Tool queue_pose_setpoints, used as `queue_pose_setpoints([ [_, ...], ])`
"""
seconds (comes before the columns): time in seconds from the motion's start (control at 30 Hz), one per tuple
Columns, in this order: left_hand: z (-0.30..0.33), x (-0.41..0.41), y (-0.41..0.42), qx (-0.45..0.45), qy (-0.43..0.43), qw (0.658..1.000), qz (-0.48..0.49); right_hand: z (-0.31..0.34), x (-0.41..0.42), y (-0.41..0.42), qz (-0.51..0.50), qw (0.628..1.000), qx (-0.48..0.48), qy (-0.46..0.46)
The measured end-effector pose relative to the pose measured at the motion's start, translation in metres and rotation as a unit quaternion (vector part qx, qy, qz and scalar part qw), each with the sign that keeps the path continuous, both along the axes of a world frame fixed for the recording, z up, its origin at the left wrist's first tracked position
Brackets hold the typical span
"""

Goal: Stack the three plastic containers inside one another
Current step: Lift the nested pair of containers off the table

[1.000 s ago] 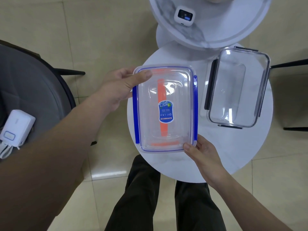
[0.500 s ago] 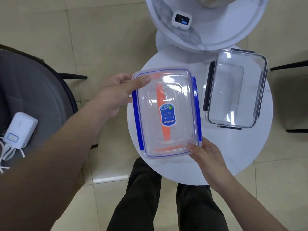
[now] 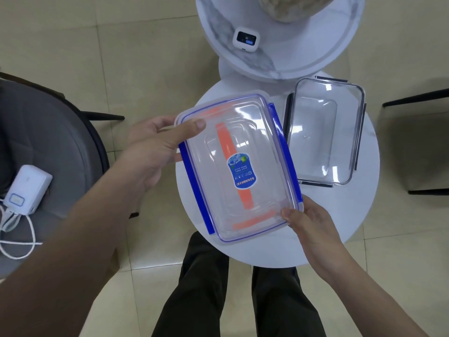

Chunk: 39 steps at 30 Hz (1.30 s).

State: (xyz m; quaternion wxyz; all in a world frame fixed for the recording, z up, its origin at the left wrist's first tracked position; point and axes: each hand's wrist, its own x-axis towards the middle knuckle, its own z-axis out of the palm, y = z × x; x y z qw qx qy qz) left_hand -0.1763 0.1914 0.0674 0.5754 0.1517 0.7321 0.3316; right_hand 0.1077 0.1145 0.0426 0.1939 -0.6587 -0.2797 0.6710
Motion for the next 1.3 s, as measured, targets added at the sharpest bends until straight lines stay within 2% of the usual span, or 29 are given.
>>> queue_pose_setpoints([
  [0.53, 0.049, 0.032, 0.021, 0.05, 0.015, 0.999, -0.017, 0.04, 0.026, 0.017, -0.031, 0.999, 0.029, 0.024],
  [1.3, 0.041, 0.162, 0.091, 0.06, 0.001, 0.996, -0.062, 0.05, 0.134, 0.053, -0.069, 0.995, 0.07, 0.002],
])
